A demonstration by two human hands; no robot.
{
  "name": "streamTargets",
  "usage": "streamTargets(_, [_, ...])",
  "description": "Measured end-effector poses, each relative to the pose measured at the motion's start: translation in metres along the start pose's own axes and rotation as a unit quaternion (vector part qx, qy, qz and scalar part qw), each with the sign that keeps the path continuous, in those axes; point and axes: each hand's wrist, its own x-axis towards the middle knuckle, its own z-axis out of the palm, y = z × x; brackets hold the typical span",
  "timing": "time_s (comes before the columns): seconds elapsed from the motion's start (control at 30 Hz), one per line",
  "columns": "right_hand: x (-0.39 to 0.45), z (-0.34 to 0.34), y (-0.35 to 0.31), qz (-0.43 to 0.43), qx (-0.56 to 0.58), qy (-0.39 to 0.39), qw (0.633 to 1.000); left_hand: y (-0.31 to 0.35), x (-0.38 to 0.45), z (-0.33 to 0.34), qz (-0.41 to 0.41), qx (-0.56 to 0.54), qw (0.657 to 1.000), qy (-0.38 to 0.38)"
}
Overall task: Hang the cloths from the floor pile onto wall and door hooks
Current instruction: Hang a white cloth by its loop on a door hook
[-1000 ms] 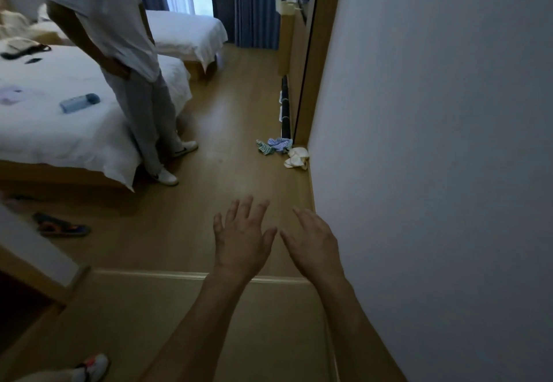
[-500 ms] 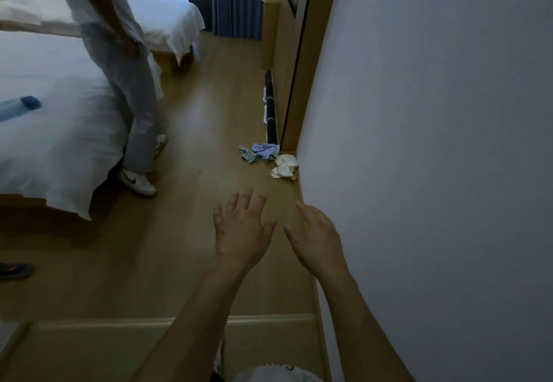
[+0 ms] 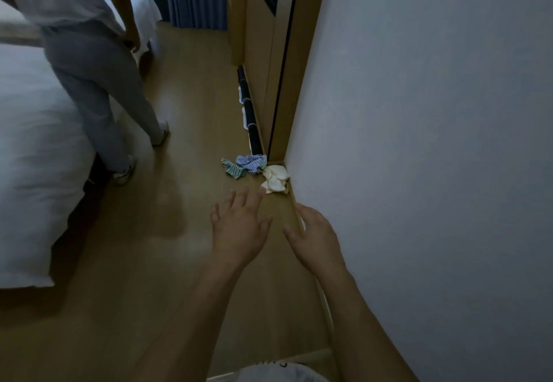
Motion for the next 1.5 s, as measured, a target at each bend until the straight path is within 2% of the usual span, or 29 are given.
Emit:
streamTargets(0.23, [0.105, 0.033, -0.010, 0.010, 0.026, -0.011, 1.000, -0.035, 0.101, 0.000, -0.007, 0.016, 1.000, 0.003])
streamTargets(0.43, [0.232, 0.054, -0.018, 0.019, 0.065, -0.022, 0.997, -0.055, 0.220, 0.000, -0.015, 0.041, 0.999, 0.009])
streamTargets(0.63, [0.356, 0.062, -0.020, 0.020, 0.094, -0.038, 0.995, -0.067, 0.340, 0.012, -0.031, 0.053, 0.998, -0.014])
streamTargets(0.8, [0.424, 0.063, -0.004, 0.037, 0.077, -0.051, 0.995, -0.072, 0.418, 0.036, -0.032, 0.044, 0.998, -0.034])
streamTargets(1.03, [0.495, 0.074, 0.031, 0.105, 0.056, -0.054, 0.991, -0.086, 0.519, 0.084, 0.002, 0.055, 0.994, -0.096])
streamTargets(1.17, [0.544, 0.090, 0.045, 0.171, 0.036, -0.035, 0.984, -0.107, 0.583, 0.112, 0.030, 0.070, 0.987, -0.139])
streamTargets(1.37, [0.625, 0.124, 0.052, 0.252, 0.009, -0.084, 0.964, -0.138, 0.684, 0.144, 0.078, 0.092, 0.967, -0.225])
streamTargets(1.5, [0.674, 0.150, 0.065, 0.276, -0.009, -0.103, 0.956, -0.158, 0.740, 0.175, 0.111, 0.117, 0.952, -0.259])
